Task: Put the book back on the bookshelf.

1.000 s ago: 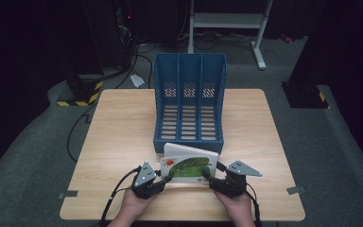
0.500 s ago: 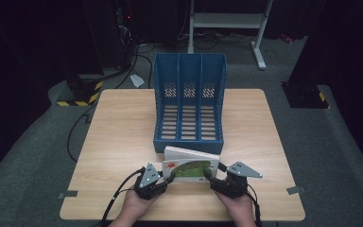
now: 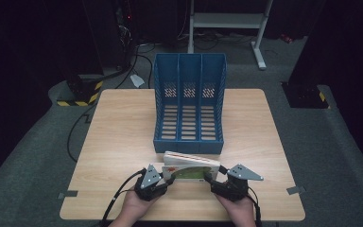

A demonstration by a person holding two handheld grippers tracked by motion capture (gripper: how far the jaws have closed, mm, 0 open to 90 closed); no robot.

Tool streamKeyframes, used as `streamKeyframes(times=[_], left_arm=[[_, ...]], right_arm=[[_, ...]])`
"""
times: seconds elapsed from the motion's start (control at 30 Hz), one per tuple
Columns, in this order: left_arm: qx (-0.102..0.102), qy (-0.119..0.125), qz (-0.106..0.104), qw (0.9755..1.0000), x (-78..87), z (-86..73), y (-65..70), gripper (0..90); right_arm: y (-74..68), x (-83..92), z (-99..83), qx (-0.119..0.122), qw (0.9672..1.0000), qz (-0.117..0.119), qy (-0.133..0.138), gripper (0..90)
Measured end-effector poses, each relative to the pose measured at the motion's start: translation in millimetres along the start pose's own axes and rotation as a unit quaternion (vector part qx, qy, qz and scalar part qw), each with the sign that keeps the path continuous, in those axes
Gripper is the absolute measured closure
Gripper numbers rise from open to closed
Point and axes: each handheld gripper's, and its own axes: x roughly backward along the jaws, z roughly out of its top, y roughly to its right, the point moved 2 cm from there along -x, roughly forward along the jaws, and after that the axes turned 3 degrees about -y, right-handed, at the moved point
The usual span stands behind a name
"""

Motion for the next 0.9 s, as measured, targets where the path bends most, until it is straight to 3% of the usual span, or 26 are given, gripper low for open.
streamKeyframes(times=[0.43, 0.57, 0.9], left_arm=[[0.012, 0.002, 0.006, 0.9999, 5.1, -3.0, -4.4, 60.5], [0.015, 0.005, 0.01, 0.9998, 9.0, -6.1, -5.7, 56.9], [0.028, 0.009, 0.036, 0.9989, 24.8, -16.1, -12.9, 54.4]], right_arm=[[-0.5, 3.3, 2.5, 0.019, 0.9998, 0.007, 0.006, 29.3], [0.4, 1.6, 7.0, 0.028, 0.9992, 0.029, 0.007, 25.8], [-0.7, -8.5, 22.9, 0.055, 0.9973, 0.048, 0.011, 30.4]])
